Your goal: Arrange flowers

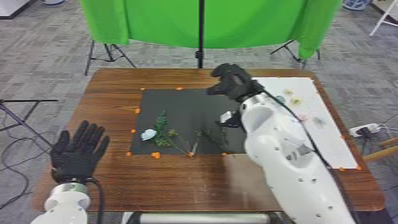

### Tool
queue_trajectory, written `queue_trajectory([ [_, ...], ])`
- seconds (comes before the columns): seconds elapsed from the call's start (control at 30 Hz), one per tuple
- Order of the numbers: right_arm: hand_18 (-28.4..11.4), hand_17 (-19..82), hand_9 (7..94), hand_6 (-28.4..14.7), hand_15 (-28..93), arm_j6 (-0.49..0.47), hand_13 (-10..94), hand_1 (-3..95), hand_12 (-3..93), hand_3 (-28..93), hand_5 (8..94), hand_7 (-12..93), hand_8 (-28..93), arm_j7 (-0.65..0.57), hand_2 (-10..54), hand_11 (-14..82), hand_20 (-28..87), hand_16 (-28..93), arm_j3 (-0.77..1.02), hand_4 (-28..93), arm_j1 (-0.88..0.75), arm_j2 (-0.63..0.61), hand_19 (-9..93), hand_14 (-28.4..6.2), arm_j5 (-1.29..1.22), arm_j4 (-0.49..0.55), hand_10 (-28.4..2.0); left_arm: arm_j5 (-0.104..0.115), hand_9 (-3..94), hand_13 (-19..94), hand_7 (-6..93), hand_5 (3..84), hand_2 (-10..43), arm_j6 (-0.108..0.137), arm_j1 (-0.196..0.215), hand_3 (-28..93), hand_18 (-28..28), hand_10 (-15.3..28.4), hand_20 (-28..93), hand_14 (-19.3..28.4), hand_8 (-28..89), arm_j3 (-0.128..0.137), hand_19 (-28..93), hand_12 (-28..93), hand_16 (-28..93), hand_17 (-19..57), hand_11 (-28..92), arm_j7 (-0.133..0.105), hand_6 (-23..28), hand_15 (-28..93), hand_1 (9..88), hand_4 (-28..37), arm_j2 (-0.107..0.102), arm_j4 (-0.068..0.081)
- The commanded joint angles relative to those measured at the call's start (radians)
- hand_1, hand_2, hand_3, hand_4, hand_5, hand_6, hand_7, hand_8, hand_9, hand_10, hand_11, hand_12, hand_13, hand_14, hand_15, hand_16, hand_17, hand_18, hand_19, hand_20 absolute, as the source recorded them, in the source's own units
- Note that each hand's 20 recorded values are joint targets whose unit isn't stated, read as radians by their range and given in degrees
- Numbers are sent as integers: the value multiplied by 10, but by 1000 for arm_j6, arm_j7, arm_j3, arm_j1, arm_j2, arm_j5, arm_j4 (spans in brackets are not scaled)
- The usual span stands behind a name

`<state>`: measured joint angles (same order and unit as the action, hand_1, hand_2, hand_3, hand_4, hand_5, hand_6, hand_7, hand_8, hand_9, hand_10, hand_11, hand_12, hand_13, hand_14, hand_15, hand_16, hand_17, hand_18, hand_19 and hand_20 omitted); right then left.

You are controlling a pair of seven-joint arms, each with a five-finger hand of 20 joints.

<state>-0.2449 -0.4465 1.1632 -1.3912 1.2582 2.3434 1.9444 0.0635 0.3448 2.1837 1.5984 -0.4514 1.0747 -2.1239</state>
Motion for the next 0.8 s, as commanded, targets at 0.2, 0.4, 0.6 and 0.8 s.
queue_trajectory([
  [0.2,-255,281,469,-67,698,-61,467,398,158,810,486,137,-115,-75,-95,153,535,175,264,-283,-225,-304,910,-175,169,-35,-189,-2,416,301,130,477,166,-14,27,764,142,163,120,162,-103,7,389,92,-98,-86,255,-19,108,418,272,-283,12,-6],
  [0.4,-253,283,469,-53,684,-95,473,431,155,813,492,151,-119,-70,-95,149,532,169,256,-283,-224,-301,909,-166,171,-91,-175,-2,416,301,129,477,167,-9,25,764,142,164,121,163,-103,3,388,92,-97,-86,254,-16,108,419,272,-283,17,-6],
  [0.6,-248,300,538,-31,661,-28,521,483,161,796,552,183,-137,-47,-95,182,526,169,203,-283,-198,-282,911,-145,240,-172,-150,-1,417,302,131,477,167,-2,22,765,142,163,121,162,-103,-2,388,92,-97,-86,256,-14,108,420,272,-283,20,-6],
  [0.8,-234,330,794,0,556,99,659,662,349,556,713,299,-48,-24,-95,120,518,364,190,-283,-214,-281,920,-94,269,-193,-112,-2,417,302,130,478,168,1,20,765,142,164,122,163,-103,-5,388,92,-97,-86,256,-11,109,421,271,-283,21,-6],
])
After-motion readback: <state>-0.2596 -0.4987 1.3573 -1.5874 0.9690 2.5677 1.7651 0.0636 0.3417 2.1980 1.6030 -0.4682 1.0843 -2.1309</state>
